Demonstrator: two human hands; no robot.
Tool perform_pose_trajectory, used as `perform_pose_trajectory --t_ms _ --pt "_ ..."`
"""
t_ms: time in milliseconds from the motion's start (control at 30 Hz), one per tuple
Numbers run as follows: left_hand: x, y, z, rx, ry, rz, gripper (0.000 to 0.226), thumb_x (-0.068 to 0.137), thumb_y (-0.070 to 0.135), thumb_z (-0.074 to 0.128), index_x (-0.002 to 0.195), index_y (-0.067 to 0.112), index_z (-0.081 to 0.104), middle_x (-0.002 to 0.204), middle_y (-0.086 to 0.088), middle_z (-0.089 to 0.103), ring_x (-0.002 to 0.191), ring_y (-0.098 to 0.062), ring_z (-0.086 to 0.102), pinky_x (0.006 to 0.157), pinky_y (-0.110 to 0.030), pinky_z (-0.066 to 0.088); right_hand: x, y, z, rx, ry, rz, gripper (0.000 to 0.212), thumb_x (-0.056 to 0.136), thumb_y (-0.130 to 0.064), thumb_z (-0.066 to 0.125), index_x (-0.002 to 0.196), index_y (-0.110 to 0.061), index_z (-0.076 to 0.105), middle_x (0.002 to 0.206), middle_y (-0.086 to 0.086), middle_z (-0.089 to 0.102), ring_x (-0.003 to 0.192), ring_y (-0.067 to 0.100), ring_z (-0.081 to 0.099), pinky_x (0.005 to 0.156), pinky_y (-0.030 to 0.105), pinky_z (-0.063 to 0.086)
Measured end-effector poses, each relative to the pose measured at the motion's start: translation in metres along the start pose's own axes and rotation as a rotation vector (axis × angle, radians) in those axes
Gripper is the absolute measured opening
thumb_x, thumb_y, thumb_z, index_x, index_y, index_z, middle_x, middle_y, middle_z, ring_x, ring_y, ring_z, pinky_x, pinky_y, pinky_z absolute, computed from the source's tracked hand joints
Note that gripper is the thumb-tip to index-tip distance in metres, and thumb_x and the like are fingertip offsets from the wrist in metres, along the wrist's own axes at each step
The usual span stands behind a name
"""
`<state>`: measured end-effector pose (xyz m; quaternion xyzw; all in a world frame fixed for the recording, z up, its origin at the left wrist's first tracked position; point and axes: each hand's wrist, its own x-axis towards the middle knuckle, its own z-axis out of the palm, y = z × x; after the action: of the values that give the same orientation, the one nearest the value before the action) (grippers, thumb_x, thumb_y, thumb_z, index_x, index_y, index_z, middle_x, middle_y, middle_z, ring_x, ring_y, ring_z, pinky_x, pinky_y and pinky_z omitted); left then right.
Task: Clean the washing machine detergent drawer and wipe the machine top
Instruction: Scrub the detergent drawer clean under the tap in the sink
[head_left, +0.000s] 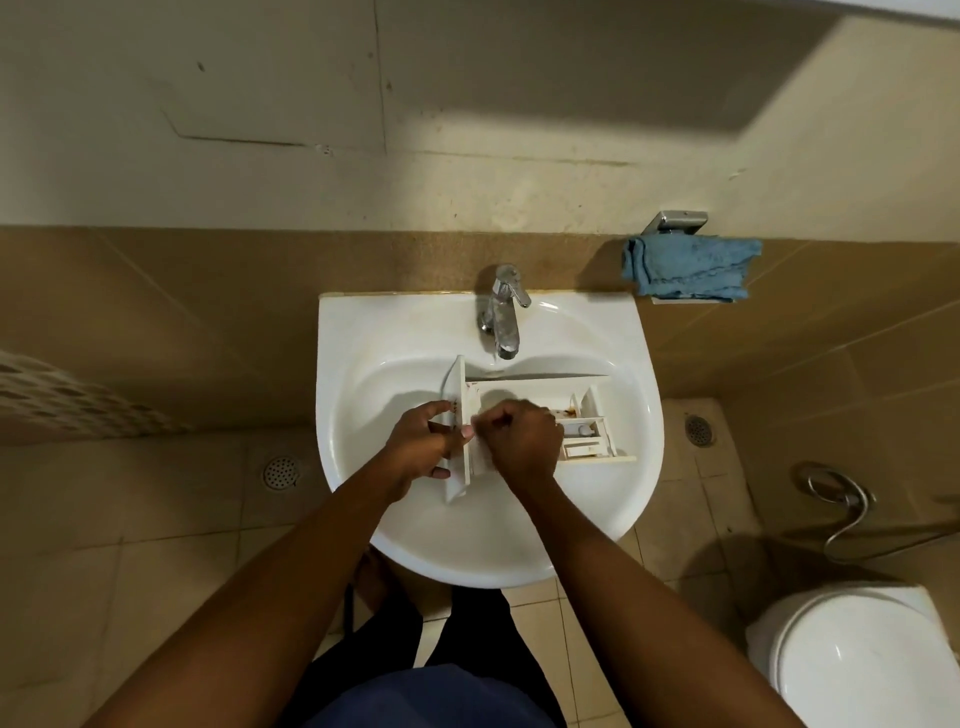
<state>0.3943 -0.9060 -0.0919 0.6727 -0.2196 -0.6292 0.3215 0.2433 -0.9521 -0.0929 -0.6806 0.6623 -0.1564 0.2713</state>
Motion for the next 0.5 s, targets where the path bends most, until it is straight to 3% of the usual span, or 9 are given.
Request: perform_pose_trajectory --t_ms 167,333,500 --pt "0.000 0.003 0.001 0.006 0.009 0.001 0.067 0.090 0.025 0.080 0.149 0.023 0.050 0.110 -0.009 0.074 0.100 -0.027 0.071 0.077 -0.044 0.065 0.032 -0.021 0.011 0.037 0.022 0.103 0.008 0.082 -0.039 0.077 0.082 -0.031 0.077 0.085 -0.012 0.077 0.089 0.019 0.072 0.084 0.034 0.050" --pt "0.001 0.001 -0.001 0.005 0.009 -0.003 0.070 0.088 0.024 0.082 0.151 0.022 0.049 0.108 -0.008 0.074 0.099 -0.026 0.072 0.077 -0.046 0.065 0.010 0.000 0.005 -0.047 -0.044 0.096 0.011 0.084 -0.043 0.075 0.081 -0.032 0.077 0.084 -0.010 0.077 0.088 0.020 0.071 0.088 0.039 0.051" --pt "0.000 0.002 -0.001 0.007 0.013 -0.005 0.071 0.089 0.024 0.082 0.151 0.022 0.049 0.106 -0.008 0.075 0.097 -0.026 0.072 0.078 -0.047 0.065 0.021 -0.015 0.009 -0.012 0.025 0.122 0.018 0.081 -0.048 0.079 0.084 -0.031 0.079 0.086 -0.010 0.077 0.091 0.020 0.070 0.085 0.034 0.044"
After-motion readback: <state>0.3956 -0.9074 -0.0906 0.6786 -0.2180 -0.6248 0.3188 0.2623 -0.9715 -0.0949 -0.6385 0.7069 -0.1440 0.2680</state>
